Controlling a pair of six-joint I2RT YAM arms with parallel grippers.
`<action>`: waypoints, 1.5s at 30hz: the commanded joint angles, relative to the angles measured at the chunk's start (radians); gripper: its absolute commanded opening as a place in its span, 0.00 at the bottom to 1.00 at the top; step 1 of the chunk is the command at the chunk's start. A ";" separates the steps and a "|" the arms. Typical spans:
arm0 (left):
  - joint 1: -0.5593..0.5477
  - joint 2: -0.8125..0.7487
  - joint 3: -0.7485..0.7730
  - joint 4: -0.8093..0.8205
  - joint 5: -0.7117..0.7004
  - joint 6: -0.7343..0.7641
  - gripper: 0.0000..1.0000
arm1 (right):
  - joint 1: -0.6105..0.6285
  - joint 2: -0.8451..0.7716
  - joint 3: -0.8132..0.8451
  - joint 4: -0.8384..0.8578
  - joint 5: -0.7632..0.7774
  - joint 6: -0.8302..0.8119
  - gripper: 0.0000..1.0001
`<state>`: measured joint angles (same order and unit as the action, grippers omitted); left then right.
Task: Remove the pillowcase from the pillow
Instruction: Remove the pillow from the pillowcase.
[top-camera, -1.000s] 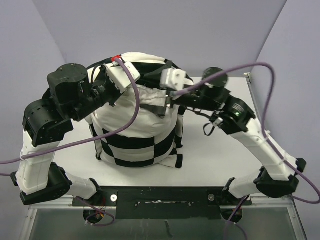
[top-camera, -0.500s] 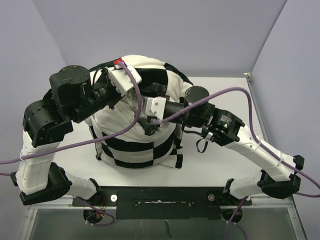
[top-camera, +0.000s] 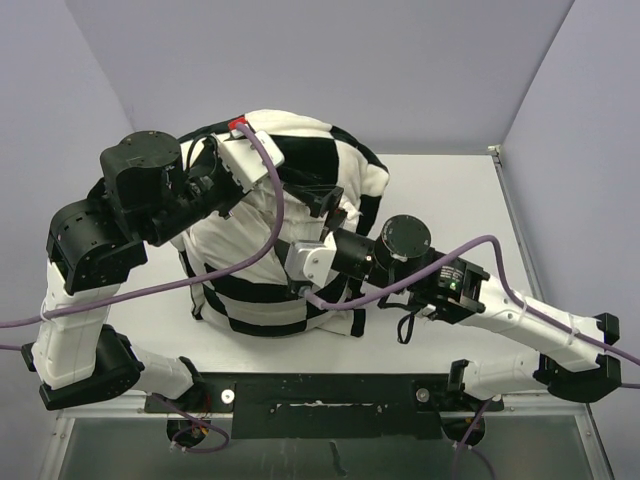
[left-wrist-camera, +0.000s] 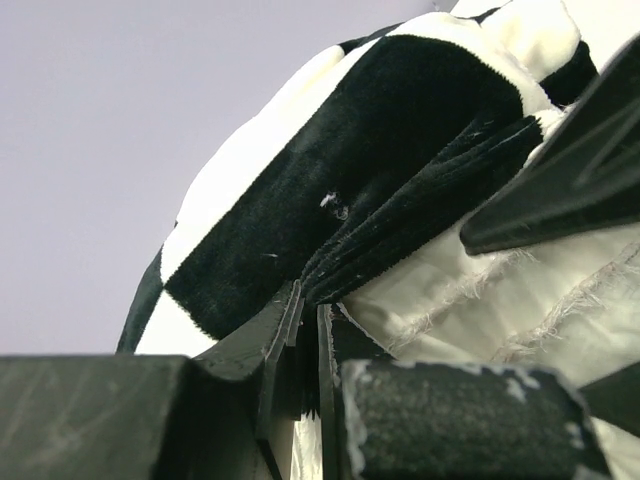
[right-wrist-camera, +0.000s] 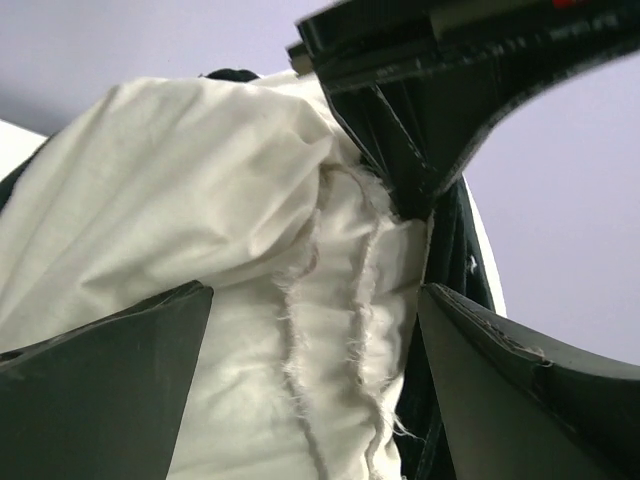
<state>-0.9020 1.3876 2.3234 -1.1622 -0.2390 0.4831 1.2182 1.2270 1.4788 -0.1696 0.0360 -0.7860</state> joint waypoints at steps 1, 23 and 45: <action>0.008 -0.027 0.043 0.226 -0.052 0.006 0.00 | 0.073 0.014 -0.026 -0.002 0.079 -0.103 0.89; 0.008 -0.014 0.175 0.086 0.114 -0.075 0.00 | -0.183 0.234 0.207 -0.300 -0.124 0.306 0.81; 0.006 -0.297 -0.717 1.284 0.040 0.742 0.36 | -0.085 0.209 -0.034 -0.199 -0.219 0.508 0.00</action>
<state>-0.8867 1.0523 1.5703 -0.3763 -0.2199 1.0737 1.0664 1.3731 1.5288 -0.1730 -0.0956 -0.3603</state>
